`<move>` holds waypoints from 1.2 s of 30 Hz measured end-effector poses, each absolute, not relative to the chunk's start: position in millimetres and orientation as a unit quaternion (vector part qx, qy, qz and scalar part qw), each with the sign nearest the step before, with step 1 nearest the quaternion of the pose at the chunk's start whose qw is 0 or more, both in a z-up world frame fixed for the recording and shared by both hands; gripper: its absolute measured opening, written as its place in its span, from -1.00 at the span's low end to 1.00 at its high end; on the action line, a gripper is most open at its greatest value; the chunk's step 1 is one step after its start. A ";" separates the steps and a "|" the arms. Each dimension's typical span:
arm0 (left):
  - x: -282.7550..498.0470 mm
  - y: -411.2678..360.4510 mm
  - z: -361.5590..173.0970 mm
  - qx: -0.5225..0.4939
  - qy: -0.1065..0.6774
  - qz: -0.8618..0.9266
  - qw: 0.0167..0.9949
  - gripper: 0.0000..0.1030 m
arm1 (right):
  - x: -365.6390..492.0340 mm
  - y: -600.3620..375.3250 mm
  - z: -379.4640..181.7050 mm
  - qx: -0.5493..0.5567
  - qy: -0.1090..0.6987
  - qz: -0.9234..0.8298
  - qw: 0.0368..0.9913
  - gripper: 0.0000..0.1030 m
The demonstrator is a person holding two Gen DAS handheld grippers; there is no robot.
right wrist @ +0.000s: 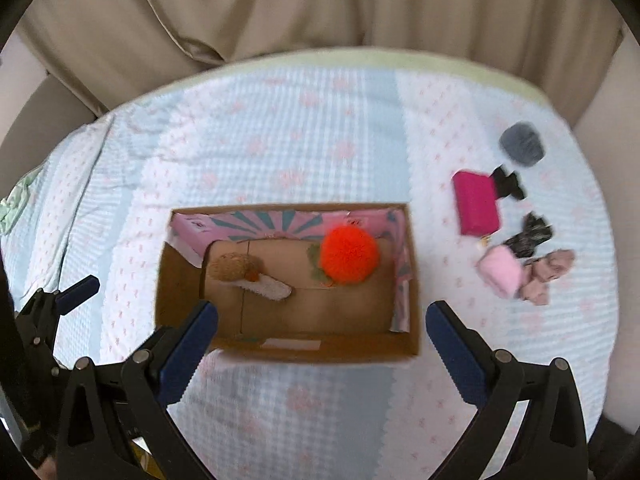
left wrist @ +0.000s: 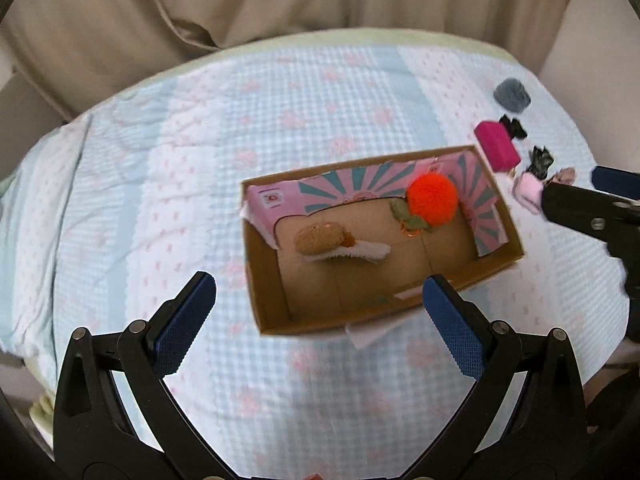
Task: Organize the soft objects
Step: 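Lift both open tools out of the box and back away, then grasp the magenta pouch with the left tool while the right tool grasps the pink scarf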
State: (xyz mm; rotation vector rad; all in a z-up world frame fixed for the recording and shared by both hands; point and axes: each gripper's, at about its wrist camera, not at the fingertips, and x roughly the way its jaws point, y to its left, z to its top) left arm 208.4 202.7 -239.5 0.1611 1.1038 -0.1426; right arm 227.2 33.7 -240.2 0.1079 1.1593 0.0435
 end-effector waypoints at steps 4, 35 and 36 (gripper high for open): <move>181.4 201.2 -210.4 0.067 0.500 -0.057 0.862 0.99 | 192.7 28.0 -197.7 0.048 0.515 0.018 0.855 1.00; 230.3 -89.8 -173.9 0.008 0.476 -0.066 0.877 0.99 | 108.7 -263.3 -146.3 0.134 0.438 -0.059 0.887 1.00; 237.6 -97.5 -181.9 0.007 0.482 -0.066 0.873 0.99 | 112.4 -271.2 -151.4 0.136 0.441 -0.059 0.885 1.00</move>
